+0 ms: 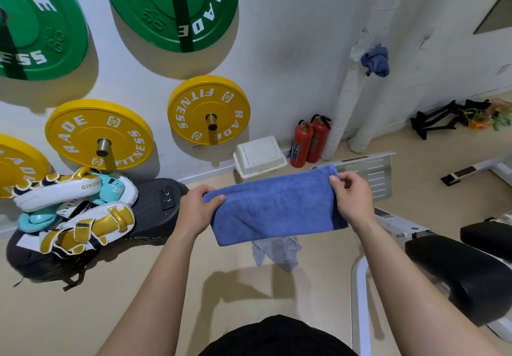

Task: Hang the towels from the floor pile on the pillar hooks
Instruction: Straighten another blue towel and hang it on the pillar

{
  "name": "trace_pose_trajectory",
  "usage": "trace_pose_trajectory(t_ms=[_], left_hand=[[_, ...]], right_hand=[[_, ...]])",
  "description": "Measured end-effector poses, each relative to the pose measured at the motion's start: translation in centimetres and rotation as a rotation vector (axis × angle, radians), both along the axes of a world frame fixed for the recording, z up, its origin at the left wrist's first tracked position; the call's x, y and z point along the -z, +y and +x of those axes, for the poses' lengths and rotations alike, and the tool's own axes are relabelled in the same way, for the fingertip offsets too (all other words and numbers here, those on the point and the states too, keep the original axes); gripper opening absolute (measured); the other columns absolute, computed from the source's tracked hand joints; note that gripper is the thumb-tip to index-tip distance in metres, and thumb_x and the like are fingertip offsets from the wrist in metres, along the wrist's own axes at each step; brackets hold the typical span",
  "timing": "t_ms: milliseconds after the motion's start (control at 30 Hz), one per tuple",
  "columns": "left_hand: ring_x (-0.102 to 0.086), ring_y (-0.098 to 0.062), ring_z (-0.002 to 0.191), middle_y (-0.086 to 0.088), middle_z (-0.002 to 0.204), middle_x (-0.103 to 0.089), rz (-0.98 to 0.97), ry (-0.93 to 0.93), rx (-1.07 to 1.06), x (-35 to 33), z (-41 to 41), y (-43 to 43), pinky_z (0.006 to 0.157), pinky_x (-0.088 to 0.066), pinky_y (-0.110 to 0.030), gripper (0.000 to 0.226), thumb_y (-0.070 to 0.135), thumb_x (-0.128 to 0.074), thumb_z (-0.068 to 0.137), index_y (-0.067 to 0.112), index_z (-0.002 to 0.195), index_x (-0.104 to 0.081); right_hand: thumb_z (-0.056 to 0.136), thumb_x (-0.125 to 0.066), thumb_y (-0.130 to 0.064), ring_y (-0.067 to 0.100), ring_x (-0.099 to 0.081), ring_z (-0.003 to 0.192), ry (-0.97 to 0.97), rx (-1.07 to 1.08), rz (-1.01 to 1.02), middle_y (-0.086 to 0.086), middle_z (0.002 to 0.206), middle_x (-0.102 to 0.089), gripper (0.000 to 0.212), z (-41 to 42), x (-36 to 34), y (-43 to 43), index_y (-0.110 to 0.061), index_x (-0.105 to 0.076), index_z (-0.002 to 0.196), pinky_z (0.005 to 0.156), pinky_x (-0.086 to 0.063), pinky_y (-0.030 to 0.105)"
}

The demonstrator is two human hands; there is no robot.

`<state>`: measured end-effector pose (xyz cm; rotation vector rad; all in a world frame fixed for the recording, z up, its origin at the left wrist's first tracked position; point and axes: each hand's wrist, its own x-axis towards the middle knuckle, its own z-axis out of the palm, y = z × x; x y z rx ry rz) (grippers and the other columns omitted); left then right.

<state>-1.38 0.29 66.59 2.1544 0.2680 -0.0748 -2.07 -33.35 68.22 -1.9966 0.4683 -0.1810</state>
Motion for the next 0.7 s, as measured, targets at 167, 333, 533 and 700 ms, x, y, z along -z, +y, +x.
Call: trace_pose_trajectory(t_ms=[167, 333, 533, 700], left_hand=[[-0.066, -0.018, 0.087, 0.006, 0.087, -0.071, -0.107, -0.04, -0.093, 0.2, -0.1, -1.2, 0.076, -0.056, -0.042, 0.011, 0.033, -0.072, 0.085, 0.023, 0.086, -0.069], [-0.064, -0.015, 0.089, 0.007, 0.091, -0.07, -0.105, -0.114, -0.147, -0.2, 0.0, -1.6, 0.076, -0.051, -0.034, 0.011, 0.033, -0.071, 0.087, 0.023, 0.092, -0.066], [-0.06, -0.013, 0.079, 0.009, 0.084, -0.065, -0.032, -0.094, -0.231, -0.7, -0.4, -2.4, 0.064, -0.046, -0.03, 0.018, 0.034, -0.075, 0.083, 0.022, 0.089, -0.063], [-0.063, -0.017, 0.082, 0.006, 0.085, -0.068, -0.087, -0.032, -0.123, -0.8, -1.1, -6.2, 0.072, -0.047, -0.029, 0.018, 0.032, -0.076, 0.081, 0.019, 0.089, -0.067]], right_hand=[[0.077, -0.084, -0.019, 0.015, -0.06, 0.062, 0.111, -0.148, 0.128, 0.004, 0.069, -0.07, 0.016, -0.8, 0.5, 0.5, -0.017, -0.069, 0.083, 0.063, -0.05, 0.033], [0.088, -0.072, -0.024, 0.015, -0.063, 0.074, 0.087, -0.159, 0.203, 0.011, 0.089, -0.074, 0.006, -1.5, 1.1, 0.6, -0.018, -0.071, 0.088, 0.071, -0.051, 0.037], [0.093, -0.065, -0.025, 0.012, -0.057, 0.069, 0.051, -0.038, 0.192, -0.003, 0.075, -0.066, 0.014, -1.8, 1.1, 1.4, -0.016, -0.066, 0.082, 0.063, -0.042, 0.029], [0.085, -0.073, -0.022, 0.006, -0.048, 0.055, 0.028, -0.102, 0.146, -0.012, 0.058, -0.057, 0.019, -2.6, 1.4, 4.1, -0.021, -0.064, 0.068, 0.058, -0.04, 0.026]])
